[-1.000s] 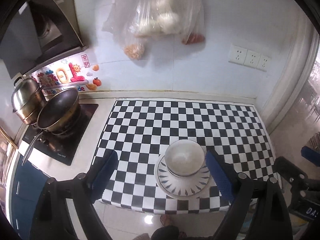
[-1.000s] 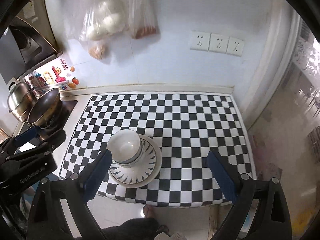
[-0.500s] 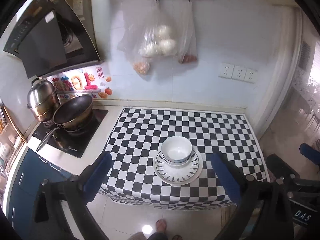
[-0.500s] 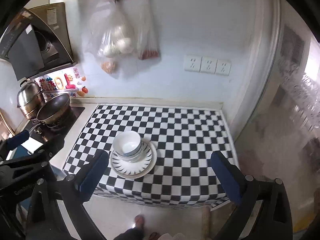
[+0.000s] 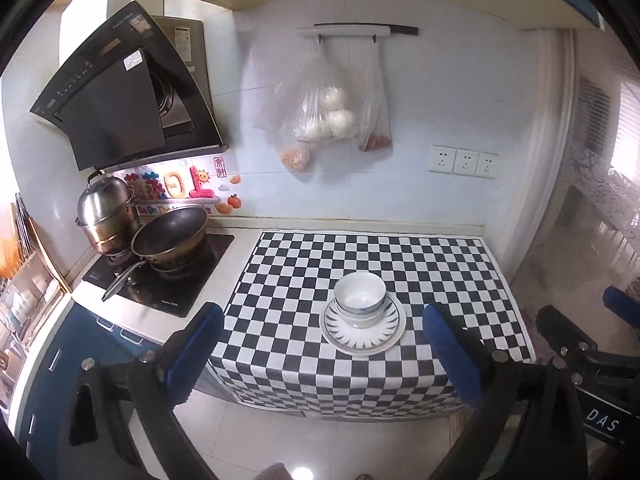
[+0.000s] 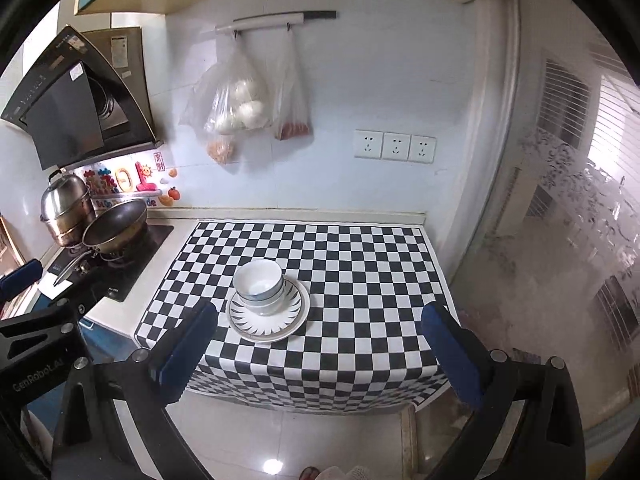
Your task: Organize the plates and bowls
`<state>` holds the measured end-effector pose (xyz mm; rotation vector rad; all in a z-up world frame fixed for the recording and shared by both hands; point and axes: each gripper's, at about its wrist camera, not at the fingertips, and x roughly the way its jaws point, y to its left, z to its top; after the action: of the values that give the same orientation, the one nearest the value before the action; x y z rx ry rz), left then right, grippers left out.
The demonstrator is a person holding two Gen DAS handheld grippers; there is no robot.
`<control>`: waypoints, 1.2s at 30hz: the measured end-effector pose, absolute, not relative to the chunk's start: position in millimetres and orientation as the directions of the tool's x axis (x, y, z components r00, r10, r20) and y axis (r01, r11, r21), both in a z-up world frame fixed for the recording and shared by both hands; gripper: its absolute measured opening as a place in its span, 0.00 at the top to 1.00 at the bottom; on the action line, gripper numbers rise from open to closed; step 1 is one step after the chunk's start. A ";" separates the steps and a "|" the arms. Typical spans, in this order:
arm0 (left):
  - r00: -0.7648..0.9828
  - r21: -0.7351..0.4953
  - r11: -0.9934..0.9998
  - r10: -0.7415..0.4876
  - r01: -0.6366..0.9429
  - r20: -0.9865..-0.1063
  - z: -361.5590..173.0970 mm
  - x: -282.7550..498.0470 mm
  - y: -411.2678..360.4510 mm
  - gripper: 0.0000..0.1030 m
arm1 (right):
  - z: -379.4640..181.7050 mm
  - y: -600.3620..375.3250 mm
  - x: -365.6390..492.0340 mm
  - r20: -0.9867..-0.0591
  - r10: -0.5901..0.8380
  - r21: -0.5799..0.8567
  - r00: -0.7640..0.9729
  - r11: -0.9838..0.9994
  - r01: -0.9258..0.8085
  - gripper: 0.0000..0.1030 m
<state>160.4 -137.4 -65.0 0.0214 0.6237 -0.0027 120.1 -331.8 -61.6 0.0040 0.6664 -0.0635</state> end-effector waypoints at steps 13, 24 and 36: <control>0.839 0.044 0.998 -0.019 0.052 -0.544 -54.4 71.2 -87.6 0.01 | -43.1 -282.0 7.2 -0.582 -0.132 -0.038 0.803 0.990 0.135 0.00; 0.858 0.063 0.995 -0.039 0.083 -0.513 -44.6 4.9 -60.7 0.01 | -36.9 -240.5 -77.8 -0.568 -0.159 -0.044 0.808 0.986 0.163 0.00; 0.864 0.075 0.995 -0.025 0.073 -0.503 -42.5 -12.7 -54.8 0.01 | -31.6 -239.1 -94.3 -0.553 -0.172 -0.025 0.815 0.982 0.190 0.00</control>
<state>-12.7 -54.8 -42.5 0.0925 0.5253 -0.0515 -94.3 -239.1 -31.6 0.0312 0.5866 -0.1927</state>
